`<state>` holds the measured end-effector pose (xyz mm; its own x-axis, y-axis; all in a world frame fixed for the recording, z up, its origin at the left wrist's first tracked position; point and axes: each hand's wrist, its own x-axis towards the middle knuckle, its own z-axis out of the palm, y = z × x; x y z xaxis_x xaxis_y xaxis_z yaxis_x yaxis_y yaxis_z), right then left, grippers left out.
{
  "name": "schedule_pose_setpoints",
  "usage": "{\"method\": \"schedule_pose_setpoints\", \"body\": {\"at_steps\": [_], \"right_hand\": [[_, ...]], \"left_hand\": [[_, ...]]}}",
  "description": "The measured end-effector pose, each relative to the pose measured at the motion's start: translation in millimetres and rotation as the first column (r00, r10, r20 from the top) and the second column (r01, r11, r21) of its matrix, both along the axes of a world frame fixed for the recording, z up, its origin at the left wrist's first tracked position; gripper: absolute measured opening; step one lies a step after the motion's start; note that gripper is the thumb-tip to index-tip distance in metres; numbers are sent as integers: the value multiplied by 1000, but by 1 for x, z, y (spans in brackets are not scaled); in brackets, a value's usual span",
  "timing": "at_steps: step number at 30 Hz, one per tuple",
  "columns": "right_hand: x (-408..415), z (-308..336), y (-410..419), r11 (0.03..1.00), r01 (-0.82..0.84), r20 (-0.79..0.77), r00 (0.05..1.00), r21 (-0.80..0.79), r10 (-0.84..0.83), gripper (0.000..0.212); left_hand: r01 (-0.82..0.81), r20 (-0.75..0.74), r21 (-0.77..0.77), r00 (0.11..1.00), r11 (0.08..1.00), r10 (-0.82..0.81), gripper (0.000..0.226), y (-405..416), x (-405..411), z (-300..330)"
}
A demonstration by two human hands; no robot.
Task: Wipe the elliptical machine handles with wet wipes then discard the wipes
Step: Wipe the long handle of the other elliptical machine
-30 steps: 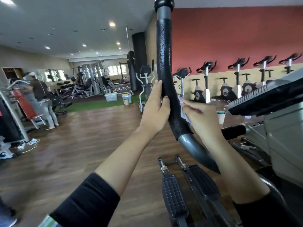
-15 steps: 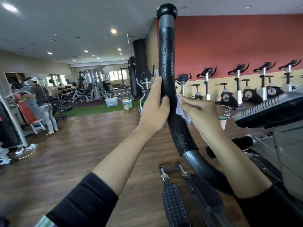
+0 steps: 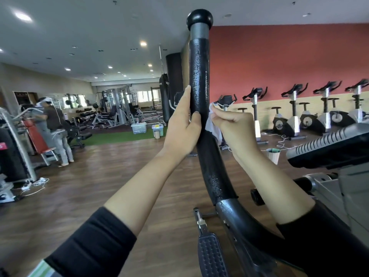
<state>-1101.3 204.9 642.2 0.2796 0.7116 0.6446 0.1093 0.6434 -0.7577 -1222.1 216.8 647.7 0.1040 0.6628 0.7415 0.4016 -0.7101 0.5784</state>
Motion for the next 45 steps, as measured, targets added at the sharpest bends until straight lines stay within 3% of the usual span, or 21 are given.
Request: {"method": "schedule_pose_setpoints", "body": {"at_steps": [8, 15, 22, 28, 35, 42, 45], "right_hand": [[4, -9, 5, 998, -51, 5, 999, 49, 51, 26], [-6, 25, 24, 984, 25, -15, 1000, 179, -23, 26], [-5, 6, 21, 979, 15, 13, 1000, 203, -18, 27], [-7, 47, 39, 965, 26, -31, 999, 262, -18, 27], [-7, 21, 32, 953, 44, 65, 996, 301, -67, 30], [-6, 77, 47, 912, 90, 29, 993, 399, -111, 28], [-7, 64, 46, 917, 68, 46, 994, 393, -94, 30]], "left_hand": [[1, 0, 34, 1000, 999, -1, 63, 6, -1, 9], [-15, -2, 63, 1000, 998, 15, 65, 16, 1, 23], [-1, -2, 111, 1000, 994, 2, 68, 20, 2, 26], [7, 14, 128, 1000, 992, -9, 67, 22, 5, 37], [2, 42, 116, 999, 993, -7, 63, 23, 5, 39], [23, 63, 147, 997, 989, -33, 64, 21, 7, 57], [44, 82, 156, 995, 987, -58, 62, 24, 6, 58]]}}
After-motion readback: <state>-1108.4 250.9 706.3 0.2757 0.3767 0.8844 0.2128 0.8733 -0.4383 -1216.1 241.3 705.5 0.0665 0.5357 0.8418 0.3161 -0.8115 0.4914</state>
